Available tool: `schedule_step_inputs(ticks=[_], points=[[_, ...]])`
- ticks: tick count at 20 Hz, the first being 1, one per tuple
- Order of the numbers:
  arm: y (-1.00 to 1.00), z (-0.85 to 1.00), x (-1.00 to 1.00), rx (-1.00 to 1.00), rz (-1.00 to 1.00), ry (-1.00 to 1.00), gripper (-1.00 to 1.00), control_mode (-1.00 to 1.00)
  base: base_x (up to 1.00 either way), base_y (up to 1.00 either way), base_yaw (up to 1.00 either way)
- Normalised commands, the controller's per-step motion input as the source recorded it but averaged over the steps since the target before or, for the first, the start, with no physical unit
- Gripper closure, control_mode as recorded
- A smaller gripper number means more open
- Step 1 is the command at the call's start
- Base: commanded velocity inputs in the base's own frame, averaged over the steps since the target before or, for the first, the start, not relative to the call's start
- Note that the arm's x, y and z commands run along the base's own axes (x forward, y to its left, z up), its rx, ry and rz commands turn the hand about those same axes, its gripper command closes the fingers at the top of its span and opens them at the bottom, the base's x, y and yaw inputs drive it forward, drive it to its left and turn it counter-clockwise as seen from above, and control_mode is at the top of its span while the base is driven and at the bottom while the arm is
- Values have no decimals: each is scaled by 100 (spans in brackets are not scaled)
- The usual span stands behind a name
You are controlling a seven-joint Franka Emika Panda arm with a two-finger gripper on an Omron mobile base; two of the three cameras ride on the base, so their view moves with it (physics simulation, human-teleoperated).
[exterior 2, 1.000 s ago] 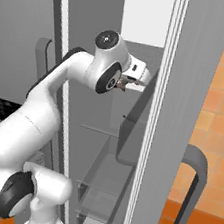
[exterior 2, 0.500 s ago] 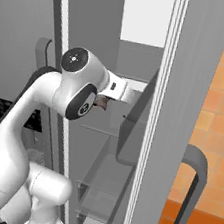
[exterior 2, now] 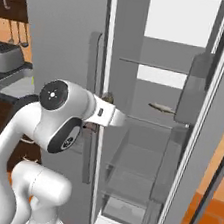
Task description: Place one lemon wedge and one fish in each tupperware on the nearby counter, to pack two identical lunches.
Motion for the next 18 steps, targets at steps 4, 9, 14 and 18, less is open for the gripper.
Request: schedule_step_inputs(ticks=[4, 9, 14, 18], points=[[0, 0, 0, 0, 0, 0, 100, 100, -71, 100, 15], [0, 0, 0, 0, 0, 0, 100, 100, -17, 100, 11], [0, 0, 0, 0, 0, 0, 100, 100, 57, 100, 5], [0, 0, 0, 0, 0, 0, 100, 100, 92, 100, 0]])
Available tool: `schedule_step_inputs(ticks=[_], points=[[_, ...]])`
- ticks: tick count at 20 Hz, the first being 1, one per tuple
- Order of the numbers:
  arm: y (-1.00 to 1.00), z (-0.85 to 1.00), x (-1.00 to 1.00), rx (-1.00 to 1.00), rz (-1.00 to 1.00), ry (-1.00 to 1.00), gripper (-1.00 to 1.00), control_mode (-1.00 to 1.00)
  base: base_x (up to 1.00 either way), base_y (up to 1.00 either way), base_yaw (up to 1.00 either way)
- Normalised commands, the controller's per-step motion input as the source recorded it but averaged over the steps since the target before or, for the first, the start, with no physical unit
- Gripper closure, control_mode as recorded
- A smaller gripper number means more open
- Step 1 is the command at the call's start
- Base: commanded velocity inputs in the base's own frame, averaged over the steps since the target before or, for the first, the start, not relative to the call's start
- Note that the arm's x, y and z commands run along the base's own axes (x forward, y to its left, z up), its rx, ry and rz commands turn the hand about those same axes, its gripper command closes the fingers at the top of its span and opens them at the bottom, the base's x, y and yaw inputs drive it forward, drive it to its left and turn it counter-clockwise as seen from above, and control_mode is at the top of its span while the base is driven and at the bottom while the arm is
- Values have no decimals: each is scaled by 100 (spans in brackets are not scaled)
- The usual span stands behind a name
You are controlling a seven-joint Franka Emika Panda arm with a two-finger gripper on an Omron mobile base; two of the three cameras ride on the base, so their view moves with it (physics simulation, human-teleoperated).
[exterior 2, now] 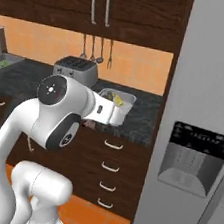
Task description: Place one lemon wedge and one fish in each tupperware on the nearby counter, to pack two identical lunches.
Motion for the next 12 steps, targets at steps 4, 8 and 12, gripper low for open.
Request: schedule_step_inputs(ticks=[4, 8, 12], points=[[0, 0, 0, 0, 0, 0, 100, 100, 98, 100, 0], [0, 0, 0, 0, 0, 0, 100, 100, 90, 99, -2], [0, 0, 0, 0, 0, 0, 100, 100, 63, 62, 0]])
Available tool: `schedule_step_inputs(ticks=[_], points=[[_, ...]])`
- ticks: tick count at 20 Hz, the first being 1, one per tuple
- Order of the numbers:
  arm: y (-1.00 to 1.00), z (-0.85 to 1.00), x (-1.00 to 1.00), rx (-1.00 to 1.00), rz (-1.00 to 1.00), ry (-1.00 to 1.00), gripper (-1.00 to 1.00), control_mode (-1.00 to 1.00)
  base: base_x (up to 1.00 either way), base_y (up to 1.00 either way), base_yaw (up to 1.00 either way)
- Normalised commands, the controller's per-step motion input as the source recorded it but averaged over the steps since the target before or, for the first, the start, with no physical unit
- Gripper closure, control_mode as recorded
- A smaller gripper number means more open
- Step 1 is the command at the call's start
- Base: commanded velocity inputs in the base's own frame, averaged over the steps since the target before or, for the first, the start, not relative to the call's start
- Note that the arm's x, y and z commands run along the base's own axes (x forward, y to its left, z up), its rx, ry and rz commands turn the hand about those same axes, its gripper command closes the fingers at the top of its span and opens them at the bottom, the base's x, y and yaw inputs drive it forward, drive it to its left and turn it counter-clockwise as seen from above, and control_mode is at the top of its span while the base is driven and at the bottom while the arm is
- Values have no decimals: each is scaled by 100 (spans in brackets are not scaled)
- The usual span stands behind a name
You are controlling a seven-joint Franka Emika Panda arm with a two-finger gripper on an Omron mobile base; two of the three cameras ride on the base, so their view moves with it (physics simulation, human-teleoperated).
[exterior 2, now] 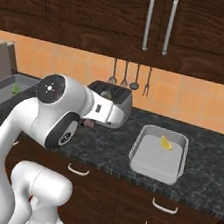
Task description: Place one lemon wedge and one fish in each tupperware on the nearby counter, to pack two identical lunches.
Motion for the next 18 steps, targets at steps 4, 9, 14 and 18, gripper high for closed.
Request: schedule_step_inputs(ticks=[4, 9, 14, 18], points=[[-9, -37, 1, -5, 0, 6, 100, -100, 2, 3, 0], [-73, -64, 29, -1, 9, 6, 100, -100, 0, 0, 0], [-98, -73, 81, 0, 17, 15, 100, -100, 0, 0, 0], [-79, -78, 99, -1, 24, 29, 100, -100, 0, 0, 0]])
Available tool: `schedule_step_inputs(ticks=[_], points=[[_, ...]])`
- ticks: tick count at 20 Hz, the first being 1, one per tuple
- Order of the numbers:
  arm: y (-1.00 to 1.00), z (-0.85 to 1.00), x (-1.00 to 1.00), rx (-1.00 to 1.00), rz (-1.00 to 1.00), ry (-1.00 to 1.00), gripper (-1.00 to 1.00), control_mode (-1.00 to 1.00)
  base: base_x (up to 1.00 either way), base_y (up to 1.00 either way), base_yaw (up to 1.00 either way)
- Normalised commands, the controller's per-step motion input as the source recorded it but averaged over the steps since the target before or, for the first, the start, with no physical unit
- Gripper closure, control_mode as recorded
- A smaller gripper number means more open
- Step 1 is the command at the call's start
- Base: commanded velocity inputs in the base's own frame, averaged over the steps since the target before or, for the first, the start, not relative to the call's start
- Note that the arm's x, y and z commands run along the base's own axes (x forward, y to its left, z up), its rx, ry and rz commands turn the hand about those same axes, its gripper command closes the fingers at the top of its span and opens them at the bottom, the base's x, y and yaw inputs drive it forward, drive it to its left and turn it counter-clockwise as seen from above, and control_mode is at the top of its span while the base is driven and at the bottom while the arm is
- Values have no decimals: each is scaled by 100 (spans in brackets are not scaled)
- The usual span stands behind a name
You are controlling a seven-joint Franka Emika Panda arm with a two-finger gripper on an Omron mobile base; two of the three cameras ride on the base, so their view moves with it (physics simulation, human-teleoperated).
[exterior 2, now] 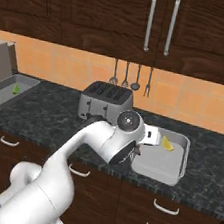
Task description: Place one lemon wedge and one fish in each tupperware on the nearby counter, to pack two identical lunches.
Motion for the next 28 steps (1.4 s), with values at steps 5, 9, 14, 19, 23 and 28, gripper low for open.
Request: schedule_step_inputs(ticks=[5, 9, 14, 19, 23, 28], points=[[-65, -64, 76, 0, 29, 25, 100, -100, 0, 0, 0], [-44, -46, 46, 0, 37, 7, 100, -100, 0, 0, 0], [-1, -51, 57, -2, 18, 0, 100, -100, 0, 0, 0], [-20, -55, 49, -2, 6, 2, 100, -100, 0, 0, 0], [-67, -32, 12, 0, 6, 2, 100, -100, 0, 0, 0], [-34, -29, 33, 0, 5, 0, 100, -100, 0, 0, 0]])
